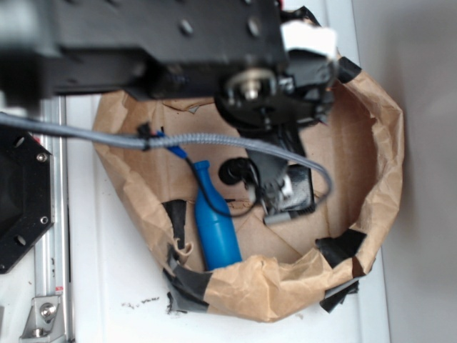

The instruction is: Grab the black box.

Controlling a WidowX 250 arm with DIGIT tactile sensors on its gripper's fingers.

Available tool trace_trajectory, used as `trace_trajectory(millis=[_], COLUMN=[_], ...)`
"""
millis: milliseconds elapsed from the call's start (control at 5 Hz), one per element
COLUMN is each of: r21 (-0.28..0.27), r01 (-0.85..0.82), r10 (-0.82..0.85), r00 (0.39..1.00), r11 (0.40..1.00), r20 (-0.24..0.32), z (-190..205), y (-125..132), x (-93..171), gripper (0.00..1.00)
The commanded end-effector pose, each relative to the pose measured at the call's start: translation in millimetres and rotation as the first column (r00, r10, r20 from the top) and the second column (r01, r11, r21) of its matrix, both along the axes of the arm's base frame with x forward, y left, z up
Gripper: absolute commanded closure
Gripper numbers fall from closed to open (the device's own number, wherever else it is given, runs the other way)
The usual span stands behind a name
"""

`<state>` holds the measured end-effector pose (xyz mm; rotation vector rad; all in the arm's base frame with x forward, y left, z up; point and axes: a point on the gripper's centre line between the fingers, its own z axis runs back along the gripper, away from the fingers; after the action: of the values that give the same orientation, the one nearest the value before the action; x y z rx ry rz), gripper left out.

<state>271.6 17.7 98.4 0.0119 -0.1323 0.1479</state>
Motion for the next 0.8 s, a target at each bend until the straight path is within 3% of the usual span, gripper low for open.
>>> trace_trajectory(millis=[0, 200, 400, 600], r21=[0.031, -0.047, -0.107, -0.098], r01=[-0.011, 0.067, 0.051, 0.034], r10=[0.013, -0.069, -0.051, -0.029], r00=[0.998, 0.997, 0.999, 0.998], r11=[0.999, 0.997, 0.993, 0.995], r20=[-0.062, -0.041, 0.001, 0.048], z=[-39.7, -22.6, 4.3, 24.4], y=[4.9, -17.6, -6.4, -0.6], x=[15.0, 8.6, 4.5, 2.5], gripper=[0.00, 0.00, 0.00, 0.00])
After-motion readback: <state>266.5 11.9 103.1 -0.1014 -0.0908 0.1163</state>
